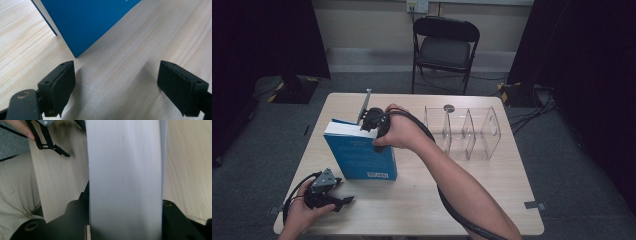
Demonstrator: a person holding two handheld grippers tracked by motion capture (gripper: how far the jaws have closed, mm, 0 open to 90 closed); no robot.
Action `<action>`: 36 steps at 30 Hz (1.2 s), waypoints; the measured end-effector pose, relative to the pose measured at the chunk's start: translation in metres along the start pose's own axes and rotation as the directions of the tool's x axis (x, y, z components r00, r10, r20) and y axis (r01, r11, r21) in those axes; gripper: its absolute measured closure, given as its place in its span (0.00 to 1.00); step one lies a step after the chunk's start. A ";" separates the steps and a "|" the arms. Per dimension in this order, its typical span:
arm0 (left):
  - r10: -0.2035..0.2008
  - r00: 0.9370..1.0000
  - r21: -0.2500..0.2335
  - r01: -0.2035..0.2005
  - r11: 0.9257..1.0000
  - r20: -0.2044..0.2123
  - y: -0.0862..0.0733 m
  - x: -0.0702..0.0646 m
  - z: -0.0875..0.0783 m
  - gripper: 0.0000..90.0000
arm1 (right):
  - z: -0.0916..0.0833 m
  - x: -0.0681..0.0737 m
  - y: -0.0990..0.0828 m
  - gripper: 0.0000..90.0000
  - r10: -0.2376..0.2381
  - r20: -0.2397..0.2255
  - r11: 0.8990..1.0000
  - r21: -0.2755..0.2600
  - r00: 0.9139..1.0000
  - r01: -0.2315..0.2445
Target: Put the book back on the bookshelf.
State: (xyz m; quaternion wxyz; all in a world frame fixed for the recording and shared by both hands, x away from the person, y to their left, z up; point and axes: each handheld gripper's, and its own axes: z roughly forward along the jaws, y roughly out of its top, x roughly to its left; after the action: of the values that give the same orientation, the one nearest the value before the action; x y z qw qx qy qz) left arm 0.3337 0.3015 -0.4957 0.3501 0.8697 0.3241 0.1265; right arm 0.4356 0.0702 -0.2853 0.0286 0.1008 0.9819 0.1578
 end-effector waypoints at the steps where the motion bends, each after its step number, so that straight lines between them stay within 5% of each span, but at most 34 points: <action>1: 0.000 1.000 0.000 0.000 1.000 0.001 0.000 0.000 0.000 0.16 | 0.000 0.000 0.001 0.67 -0.004 0.000 1.000 0.004 1.000 0.004; 22: 0.004 1.000 -0.009 -0.004 1.000 0.002 -0.004 0.002 -0.003 0.17 | 0.010 0.012 -0.004 0.69 -0.038 0.020 0.999 0.004 0.999 0.038; 36: 0.001 1.000 -0.054 0.000 0.999 0.010 -0.010 0.001 -0.003 0.15 | -0.019 0.019 -0.018 0.69 -0.005 0.059 1.000 0.013 0.998 0.004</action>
State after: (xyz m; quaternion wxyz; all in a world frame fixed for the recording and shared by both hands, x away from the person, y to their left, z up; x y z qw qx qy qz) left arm 0.3288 0.3091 -0.5006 0.3749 0.8608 0.3185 0.1308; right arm 0.4123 0.0511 -0.2732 0.0572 0.1033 0.9818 0.1486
